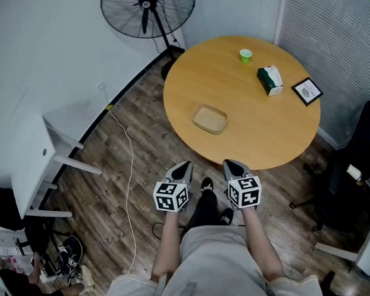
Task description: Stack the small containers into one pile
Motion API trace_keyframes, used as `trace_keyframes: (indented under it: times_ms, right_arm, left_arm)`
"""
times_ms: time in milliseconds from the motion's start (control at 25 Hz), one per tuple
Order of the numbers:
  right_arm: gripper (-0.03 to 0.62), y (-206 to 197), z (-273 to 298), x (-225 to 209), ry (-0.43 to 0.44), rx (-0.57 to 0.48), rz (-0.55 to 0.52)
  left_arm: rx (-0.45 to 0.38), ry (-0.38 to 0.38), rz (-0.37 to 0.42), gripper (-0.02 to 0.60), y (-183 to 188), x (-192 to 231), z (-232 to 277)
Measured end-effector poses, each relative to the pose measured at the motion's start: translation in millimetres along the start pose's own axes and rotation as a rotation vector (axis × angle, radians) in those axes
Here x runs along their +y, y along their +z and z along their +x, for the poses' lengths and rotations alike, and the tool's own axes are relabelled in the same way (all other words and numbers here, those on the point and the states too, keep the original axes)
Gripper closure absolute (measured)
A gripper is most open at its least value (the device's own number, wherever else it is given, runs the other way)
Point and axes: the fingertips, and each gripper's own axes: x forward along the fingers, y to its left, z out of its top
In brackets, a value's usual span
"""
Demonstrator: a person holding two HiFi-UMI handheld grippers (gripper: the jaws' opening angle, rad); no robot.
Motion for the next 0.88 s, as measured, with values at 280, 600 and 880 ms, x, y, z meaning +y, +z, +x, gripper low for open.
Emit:
trace_keyframes:
  times_ms: [280,600,880]
  right_arm:
    - [0.594,-0.1,0.6,2.0,0.001,0.006,-0.004]
    - [0.594,-2.2,1.0,3.4,-0.001,0.01,-0.01]
    - [0.594,-1.6,1.3,5.1,0.0,0.012,-0.012]
  left_arm:
    - [0.002,-0.007,-0.005,0.577,-0.5,0.2,0.5]
    - [0.004,-0.015,-0.004,0.577,-2.3,-0.3,1.3]
    - [0.003,-0.014,-0.005,0.577,0.7,0.9,0.7]
